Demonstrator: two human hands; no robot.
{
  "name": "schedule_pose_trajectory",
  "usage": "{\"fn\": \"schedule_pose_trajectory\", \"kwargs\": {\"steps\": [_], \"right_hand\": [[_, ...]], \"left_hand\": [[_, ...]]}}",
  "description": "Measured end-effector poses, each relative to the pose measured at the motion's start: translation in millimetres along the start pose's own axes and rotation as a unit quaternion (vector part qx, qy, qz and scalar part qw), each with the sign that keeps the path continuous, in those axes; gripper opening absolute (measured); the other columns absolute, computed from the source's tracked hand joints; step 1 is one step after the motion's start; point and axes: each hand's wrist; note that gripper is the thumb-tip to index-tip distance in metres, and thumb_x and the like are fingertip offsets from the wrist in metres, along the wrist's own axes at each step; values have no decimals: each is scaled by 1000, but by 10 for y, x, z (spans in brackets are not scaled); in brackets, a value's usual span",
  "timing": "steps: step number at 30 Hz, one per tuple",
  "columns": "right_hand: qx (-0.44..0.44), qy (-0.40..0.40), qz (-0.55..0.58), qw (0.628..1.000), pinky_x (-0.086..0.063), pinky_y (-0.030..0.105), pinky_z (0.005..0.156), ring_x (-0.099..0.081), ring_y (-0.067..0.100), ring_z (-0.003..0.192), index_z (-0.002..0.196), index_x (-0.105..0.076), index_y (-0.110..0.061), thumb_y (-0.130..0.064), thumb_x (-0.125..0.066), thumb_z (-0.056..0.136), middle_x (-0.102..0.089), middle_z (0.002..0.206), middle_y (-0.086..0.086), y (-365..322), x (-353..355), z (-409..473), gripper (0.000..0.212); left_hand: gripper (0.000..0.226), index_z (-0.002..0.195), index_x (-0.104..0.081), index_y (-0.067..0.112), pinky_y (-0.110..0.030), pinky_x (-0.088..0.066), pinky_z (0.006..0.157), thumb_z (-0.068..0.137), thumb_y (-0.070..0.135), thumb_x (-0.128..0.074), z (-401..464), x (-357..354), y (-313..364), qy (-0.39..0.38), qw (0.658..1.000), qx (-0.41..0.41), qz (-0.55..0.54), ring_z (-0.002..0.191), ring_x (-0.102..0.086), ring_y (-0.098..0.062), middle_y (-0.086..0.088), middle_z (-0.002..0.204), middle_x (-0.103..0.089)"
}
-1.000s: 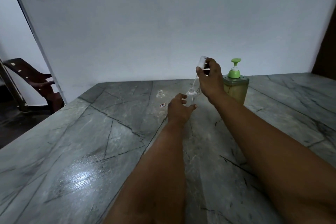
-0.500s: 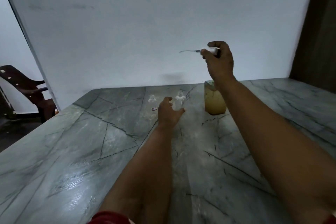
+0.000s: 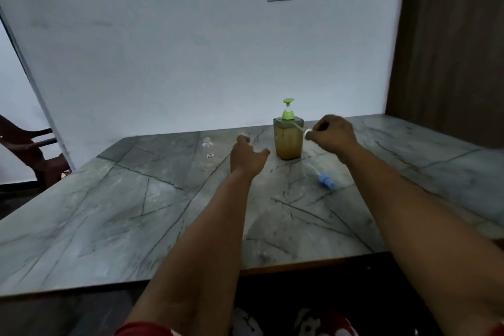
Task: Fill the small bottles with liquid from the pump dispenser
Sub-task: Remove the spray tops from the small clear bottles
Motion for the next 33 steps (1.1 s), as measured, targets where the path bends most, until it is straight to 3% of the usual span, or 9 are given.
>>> {"fn": "schedule_pose_trajectory", "kwargs": {"steps": [4,9,18,26,29,33], "right_hand": [[3,-58,-48,997,-41,19,69,-63,17,86,85,-63,-22,-36,-75,69,-69,91,1,249,-168,-311,25],[-14,-78,-58,995,-43,22,66,-62,16,85,86,-58,-28,-38,-75,68,-66,86,-2,412,-213,-449,26],[-5,-73,-68,995,-52,29,75,-59,21,97,82,-57,-28,-35,-74,65,-62,82,-4,505,-207,-485,25],[1,-88,-60,994,-49,26,74,-59,21,96,85,-58,-24,-32,-78,65,-61,81,-3,520,-244,-478,29],[-19,-39,-9,999,-44,22,75,-62,19,91,92,-65,-17,-30,-73,77,-65,89,0,508,-159,-378,21],[-104,26,108,988,-47,30,86,-59,24,103,103,-68,-11,-20,-56,89,-67,113,7,553,63,-167,21]], "left_hand": [[69,132,-43,12,-34,-47,95,77,39,-76,-277,-144,198,-76,997,15,-1,114,-56,-25,-10,127,-57],[58,131,-47,12,-32,-46,89,84,36,-69,-541,-345,252,-142,988,1,68,112,-55,-25,-10,126,-57],[48,139,-46,10,-30,-37,103,94,24,-55,-662,-462,292,-194,975,-22,104,128,-48,-25,-10,141,-50],[49,142,-42,9,-31,-34,107,94,19,-53,-716,-506,278,-205,972,-30,115,133,-42,-26,-10,147,-44],[51,142,-42,9,-30,-33,106,94,22,-54,-696,-493,276,-213,969,-35,123,133,-43,-26,-11,147,-44],[52,143,-40,10,-27,-31,106,95,23,-52,-641,-460,263,-209,969,-36,130,133,-42,-25,-10,148,-42]]}}
Point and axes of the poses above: each hand's wrist, its own z-axis towards the middle knuckle, its own x-axis out of the back of the hand, y = z × x
